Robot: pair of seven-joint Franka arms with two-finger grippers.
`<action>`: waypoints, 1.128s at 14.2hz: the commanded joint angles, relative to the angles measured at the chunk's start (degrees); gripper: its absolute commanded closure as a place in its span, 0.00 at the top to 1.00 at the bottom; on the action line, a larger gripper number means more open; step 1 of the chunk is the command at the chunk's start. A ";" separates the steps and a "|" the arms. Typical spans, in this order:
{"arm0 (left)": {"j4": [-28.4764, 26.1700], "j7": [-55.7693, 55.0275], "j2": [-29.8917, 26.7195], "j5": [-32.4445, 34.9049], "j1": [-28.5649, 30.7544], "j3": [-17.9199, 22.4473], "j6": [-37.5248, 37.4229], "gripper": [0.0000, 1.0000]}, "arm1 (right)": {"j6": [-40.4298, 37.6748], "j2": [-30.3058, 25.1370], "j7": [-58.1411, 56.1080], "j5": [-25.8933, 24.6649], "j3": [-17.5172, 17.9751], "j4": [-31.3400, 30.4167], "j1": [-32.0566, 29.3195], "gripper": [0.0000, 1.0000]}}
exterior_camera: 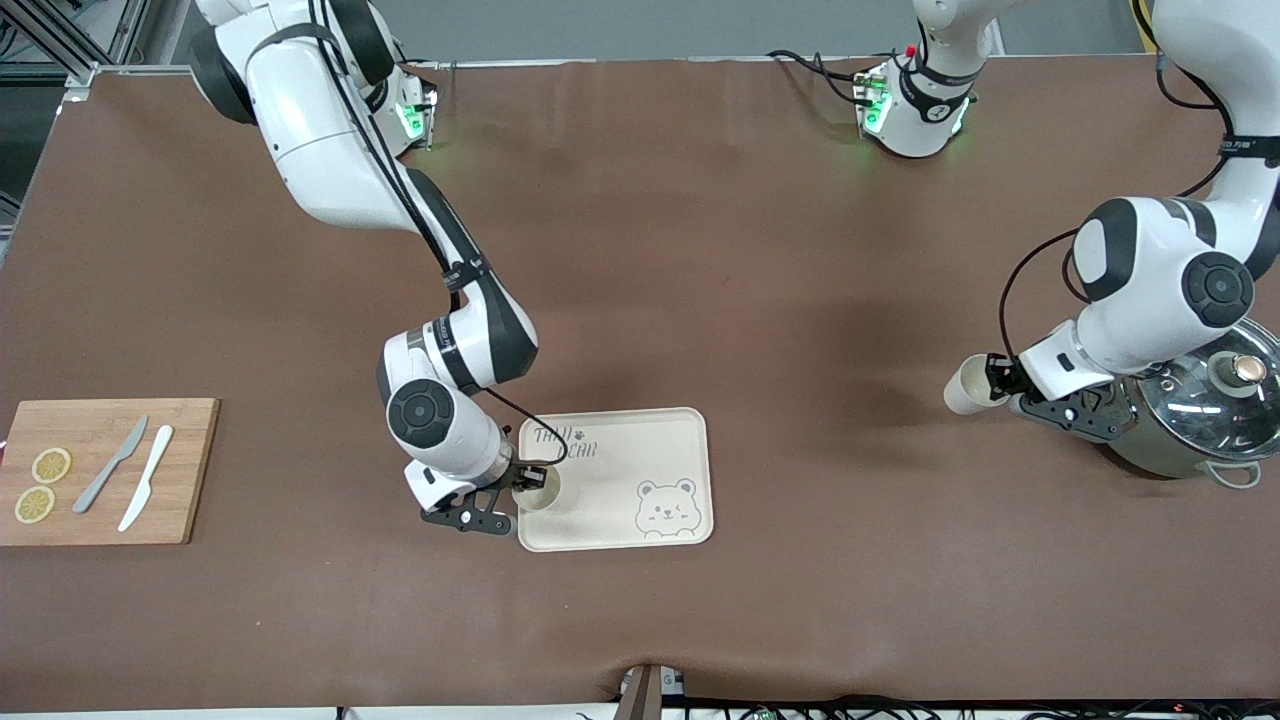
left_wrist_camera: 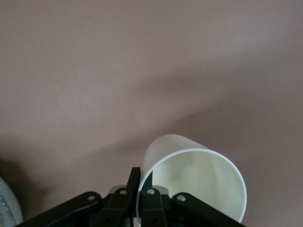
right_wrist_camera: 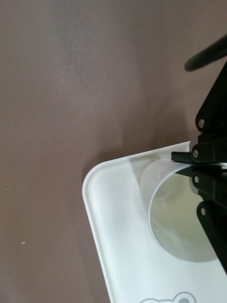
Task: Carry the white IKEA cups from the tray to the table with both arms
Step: 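Lift both cups off the tray with both grippers, then set the cup down beside the steel pot with the left gripper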
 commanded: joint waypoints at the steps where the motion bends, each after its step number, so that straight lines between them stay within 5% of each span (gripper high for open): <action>1: -2.21 0.53 1.46 -0.67 1.04 -0.93 2.32 0.00 | -4.58 -0.70 0.81 0.01 0.43 3.52 -2.21 0.00; 12: -2.21 0.88 6.22 3.20 3.33 -0.14 5.40 0.00 | -8.99 -2.20 -22.81 -0.16 0.17 5.65 -14.78 0.00; 13: -2.12 1.23 6.13 4.25 3.16 -0.14 5.22 0.68 | -8.90 -2.29 -26.14 -0.16 0.08 5.56 -16.53 0.00; 14: -2.04 0.88 6.04 7.83 3.15 -0.22 5.22 1.00 | -8.90 -2.29 -29.31 -0.43 0.08 5.48 -17.85 0.00; 16: -1.42 0.44 5.43 9.80 3.15 -0.49 4.35 1.00 | -8.64 -2.20 -36.16 -0.25 0.08 5.30 -21.19 0.00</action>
